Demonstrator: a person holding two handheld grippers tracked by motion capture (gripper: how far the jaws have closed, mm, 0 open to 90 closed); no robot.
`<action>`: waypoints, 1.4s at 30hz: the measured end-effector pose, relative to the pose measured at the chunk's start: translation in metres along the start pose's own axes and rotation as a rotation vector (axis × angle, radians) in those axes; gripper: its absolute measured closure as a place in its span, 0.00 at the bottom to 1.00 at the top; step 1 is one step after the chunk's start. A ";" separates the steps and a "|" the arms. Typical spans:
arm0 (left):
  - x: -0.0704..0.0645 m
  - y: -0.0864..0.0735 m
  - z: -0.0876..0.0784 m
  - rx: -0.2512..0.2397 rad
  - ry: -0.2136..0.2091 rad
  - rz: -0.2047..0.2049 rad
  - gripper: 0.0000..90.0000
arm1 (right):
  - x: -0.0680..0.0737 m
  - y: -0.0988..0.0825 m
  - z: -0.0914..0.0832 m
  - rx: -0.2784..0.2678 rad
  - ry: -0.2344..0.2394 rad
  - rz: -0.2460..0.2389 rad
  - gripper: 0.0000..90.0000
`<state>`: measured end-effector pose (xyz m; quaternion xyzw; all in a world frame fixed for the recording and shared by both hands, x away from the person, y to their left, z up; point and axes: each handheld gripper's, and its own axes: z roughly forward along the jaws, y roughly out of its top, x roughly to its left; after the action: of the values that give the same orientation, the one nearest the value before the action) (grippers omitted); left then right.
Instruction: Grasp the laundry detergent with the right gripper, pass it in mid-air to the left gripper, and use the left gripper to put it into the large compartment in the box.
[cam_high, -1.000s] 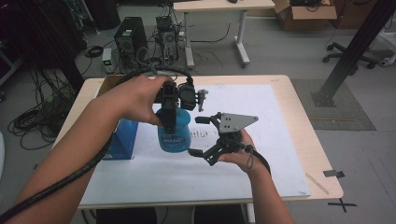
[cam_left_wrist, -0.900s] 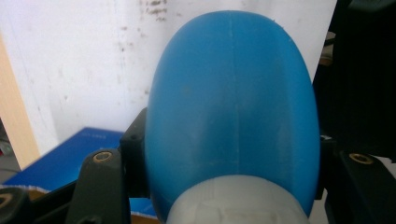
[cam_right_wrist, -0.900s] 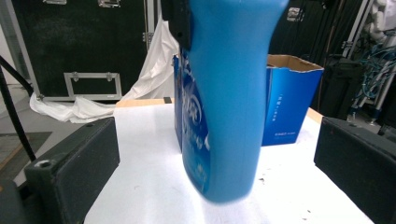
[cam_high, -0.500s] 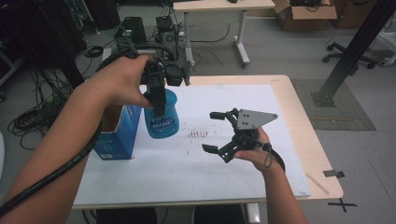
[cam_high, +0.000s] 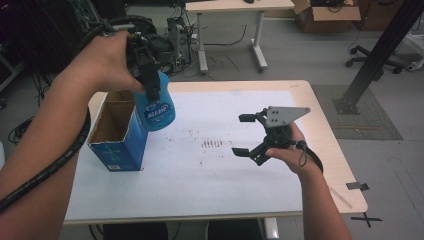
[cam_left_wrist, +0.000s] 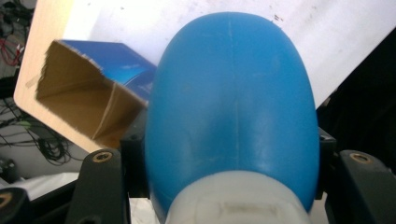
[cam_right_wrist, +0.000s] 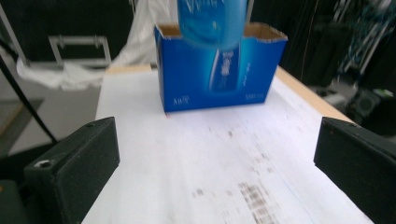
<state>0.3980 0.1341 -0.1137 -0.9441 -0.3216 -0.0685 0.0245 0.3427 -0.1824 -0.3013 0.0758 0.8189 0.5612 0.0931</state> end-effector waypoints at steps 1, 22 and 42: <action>0.001 -0.001 -0.001 0.001 -0.001 -0.005 0.43 | -0.002 0.003 -0.002 0.020 0.002 -0.009 0.00; 0.048 -0.038 -0.015 0.034 -0.002 -0.302 0.43 | -0.041 0.056 -0.029 0.464 0.034 -0.088 0.02; 0.082 -0.066 0.001 0.037 -0.071 -0.622 0.43 | -0.044 0.081 -0.031 0.711 0.036 -0.144 0.03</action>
<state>0.4226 0.2358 -0.1024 -0.8017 -0.5967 -0.0341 0.0082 0.3797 -0.1916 -0.2122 0.0354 0.9677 0.2345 0.0857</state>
